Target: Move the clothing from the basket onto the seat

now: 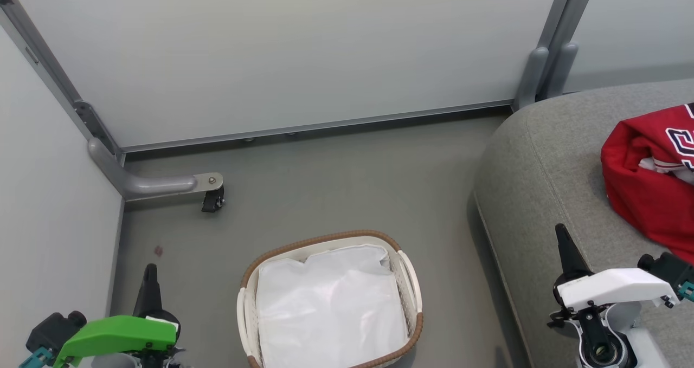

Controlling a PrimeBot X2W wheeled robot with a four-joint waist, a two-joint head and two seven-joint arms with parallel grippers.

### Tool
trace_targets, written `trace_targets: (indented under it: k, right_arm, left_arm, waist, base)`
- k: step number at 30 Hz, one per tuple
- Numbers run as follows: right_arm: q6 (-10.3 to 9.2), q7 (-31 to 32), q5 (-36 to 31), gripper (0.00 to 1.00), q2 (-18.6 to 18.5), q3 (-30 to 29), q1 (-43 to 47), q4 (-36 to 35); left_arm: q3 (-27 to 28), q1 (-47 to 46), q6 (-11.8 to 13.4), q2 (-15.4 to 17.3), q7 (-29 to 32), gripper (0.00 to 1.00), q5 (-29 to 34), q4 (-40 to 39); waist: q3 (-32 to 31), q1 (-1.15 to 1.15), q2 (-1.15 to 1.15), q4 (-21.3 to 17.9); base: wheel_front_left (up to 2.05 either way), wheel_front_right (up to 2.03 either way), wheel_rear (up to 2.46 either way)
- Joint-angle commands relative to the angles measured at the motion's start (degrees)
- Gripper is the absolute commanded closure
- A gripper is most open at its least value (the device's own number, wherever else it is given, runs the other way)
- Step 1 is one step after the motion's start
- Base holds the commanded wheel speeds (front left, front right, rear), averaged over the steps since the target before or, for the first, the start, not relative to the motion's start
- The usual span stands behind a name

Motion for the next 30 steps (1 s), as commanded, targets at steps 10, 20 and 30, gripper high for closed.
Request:
trace_targets:
  k: [10,20,30]
  right_arm:
    - [-0.03,1.8,7.3,1.0,-0.4,-0.7,0.6,-1.9]
    - [-0.03,3.3,13.0,1.0,-0.5,-1.1,1.0,-2.9]
    - [-0.03,4.6,18.1,1.0,-0.5,-1.5,1.5,-3.8]
  left_arm:
    - [0.6,-1.5,-0.4,0.3,1.8,1.0,-7.2,-1.9]
    - [0.9,-1.8,-0.4,0.4,3.2,1.0,-12.5,-2.9]
    - [1.2,-2.0,-0.5,0.4,4.5,1.0,-17.5,-3.7]
  waist:
    - [-0.2,0.0,0.0,-0.1]
    - [-0.4,0.0,0.0,-0.2]
    - [-0.6,0.0,0.0,-0.3]
  base:
    - [0.0,0.0,0.0]
    - [0.0,0.0,0.0]
    - [0.0,0.0,0.0]
